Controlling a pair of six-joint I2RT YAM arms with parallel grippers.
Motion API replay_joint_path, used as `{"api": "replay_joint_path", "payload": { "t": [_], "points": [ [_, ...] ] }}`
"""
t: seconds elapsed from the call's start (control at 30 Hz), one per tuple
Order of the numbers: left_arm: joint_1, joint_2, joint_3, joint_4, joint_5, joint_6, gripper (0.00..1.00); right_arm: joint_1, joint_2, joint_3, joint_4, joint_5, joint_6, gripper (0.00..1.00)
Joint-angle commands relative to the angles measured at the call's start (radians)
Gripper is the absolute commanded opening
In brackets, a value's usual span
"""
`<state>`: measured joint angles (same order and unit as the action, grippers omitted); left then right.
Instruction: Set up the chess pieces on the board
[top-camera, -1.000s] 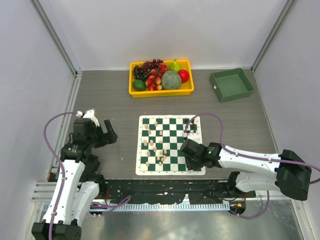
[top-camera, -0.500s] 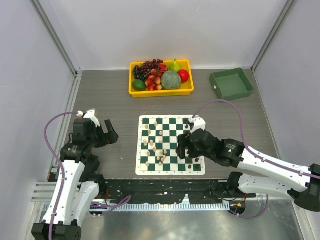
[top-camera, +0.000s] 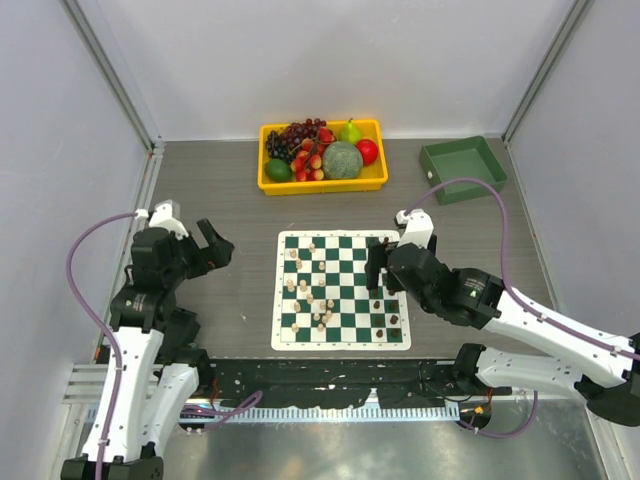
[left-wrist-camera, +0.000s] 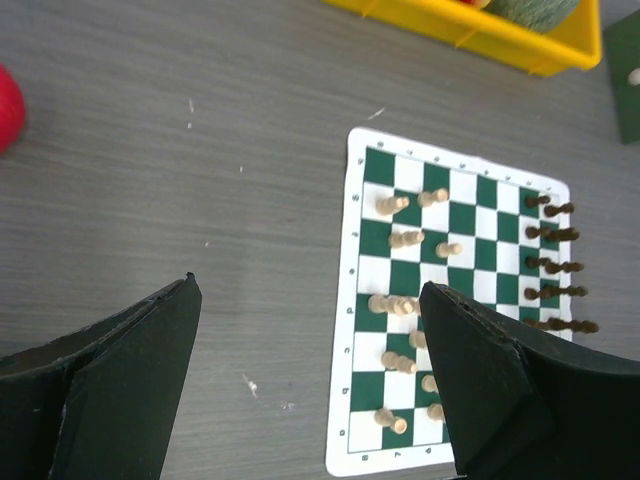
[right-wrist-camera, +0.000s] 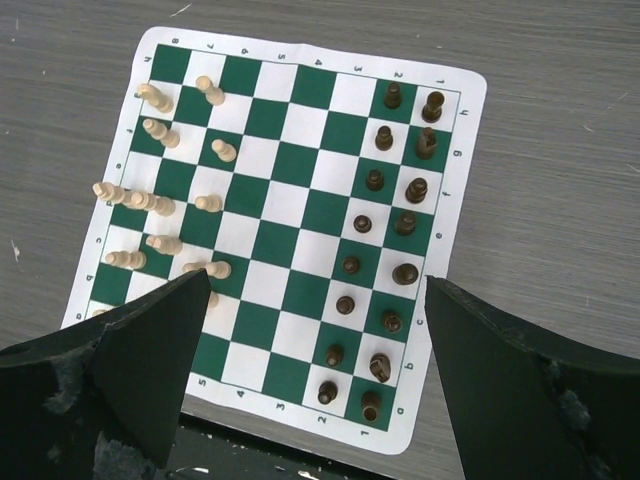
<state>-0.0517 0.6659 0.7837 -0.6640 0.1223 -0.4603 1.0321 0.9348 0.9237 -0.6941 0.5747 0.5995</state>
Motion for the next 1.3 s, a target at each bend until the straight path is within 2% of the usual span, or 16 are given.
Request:
{"api": "replay_joint_path", "payload": {
  "t": [0.0,0.07,0.13,0.3,0.4,0.53,0.67,0.83,0.93,1.07,1.27],
  "points": [
    [0.003,0.029,0.077,0.093,0.034,-0.008,0.99,-0.017,-0.042,0.017,0.025,0.091,0.013,0.95],
    [0.003,0.073,0.091,0.118,0.08,-0.005,0.99,-0.035,-0.063,-0.005,0.045,0.082,0.005,0.96],
    [-0.008,0.157,0.136,0.089,0.096,0.015,0.93,-0.076,-0.067,-0.019,0.06,0.042,-0.001,0.95],
    [-0.173,0.357,0.253,0.038,-0.096,0.066,0.9,-0.269,-0.031,-0.025,0.087,-0.182,-0.064,0.96],
    [-0.237,0.477,0.317,0.012,-0.113,0.087,0.86,-0.335,0.002,-0.014,0.085,-0.234,-0.09,0.99],
    [-0.286,0.612,0.393,0.007,-0.086,0.109,0.84,-0.363,0.035,0.0,0.09,-0.292,-0.096,1.0],
    [-0.323,0.714,0.468,0.01,-0.055,0.14,0.83,-0.369,0.068,0.014,0.094,-0.334,-0.096,0.96],
    [-0.411,0.851,0.623,-0.005,-0.039,0.215,0.86,-0.374,0.088,0.021,0.097,-0.363,-0.115,0.94],
    [-0.473,0.972,0.739,-0.081,-0.056,0.258,0.88,-0.379,0.079,0.02,0.09,-0.354,-0.122,0.94],
    [-0.513,1.092,0.827,-0.117,-0.069,0.281,0.84,-0.394,0.053,0.009,0.088,-0.351,-0.112,0.93],
    [-0.519,1.192,0.841,-0.125,-0.053,0.244,0.72,-0.409,0.035,-0.005,0.09,-0.348,-0.113,0.91]
  ]
}}
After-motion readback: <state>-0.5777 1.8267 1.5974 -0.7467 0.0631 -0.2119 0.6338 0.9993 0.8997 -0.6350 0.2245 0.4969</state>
